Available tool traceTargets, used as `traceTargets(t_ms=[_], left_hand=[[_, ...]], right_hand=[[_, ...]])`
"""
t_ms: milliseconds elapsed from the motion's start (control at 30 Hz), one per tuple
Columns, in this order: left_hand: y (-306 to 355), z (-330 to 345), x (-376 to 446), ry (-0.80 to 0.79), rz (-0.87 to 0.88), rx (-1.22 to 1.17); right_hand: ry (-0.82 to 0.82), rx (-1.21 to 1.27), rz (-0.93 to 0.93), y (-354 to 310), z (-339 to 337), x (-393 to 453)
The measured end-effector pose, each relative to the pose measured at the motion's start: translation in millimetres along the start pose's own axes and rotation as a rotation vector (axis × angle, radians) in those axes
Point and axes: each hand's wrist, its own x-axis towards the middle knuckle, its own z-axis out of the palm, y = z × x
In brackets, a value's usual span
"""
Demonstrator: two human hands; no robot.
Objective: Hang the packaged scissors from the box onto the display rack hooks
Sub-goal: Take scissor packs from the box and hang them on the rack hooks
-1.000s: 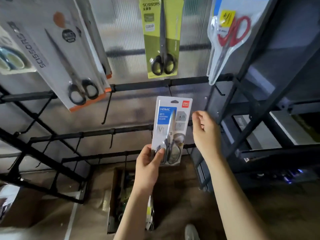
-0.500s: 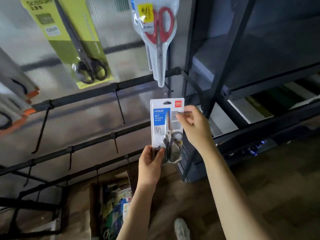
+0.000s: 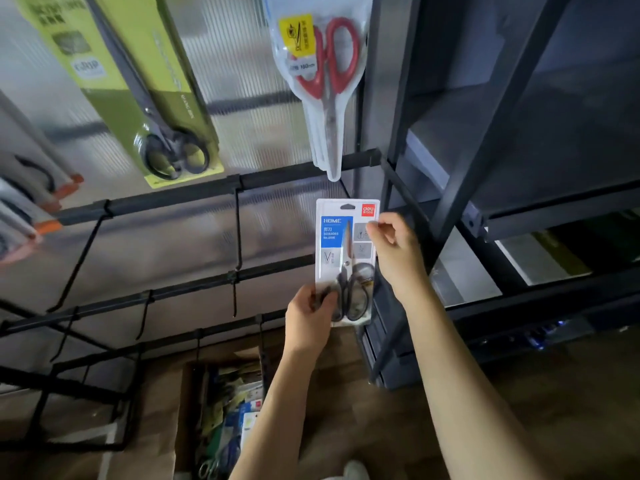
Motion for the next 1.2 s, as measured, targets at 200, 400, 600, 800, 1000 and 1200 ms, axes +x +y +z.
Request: traceTargets(t_ms=[200, 400, 600, 800, 1000, 1200], left_hand=[[4, 13, 16, -0.005, -0.034, 0.051], [5, 20, 17, -0.006, -0.073, 0.069], [3, 17, 11, 0.007, -0.167, 0.139], [2, 13, 9, 0.032, -0.16, 0.139], [0, 5, 12, 0.072, -0.141, 0.124], [-12, -14, 6, 0.109, -0.18, 0.102]], right_hand=[[-0.003, -0.012, 0.028, 8, 6, 21], [0.01, 0.01, 0.051, 21, 6, 26], [0.001, 0.006, 0.022, 13, 13, 42], [0.005, -0.083, 0.033, 7, 25, 69], [0.032, -0.133, 0.055, 7, 43, 97], [0.068, -0.134, 0.109, 22, 61, 98]])
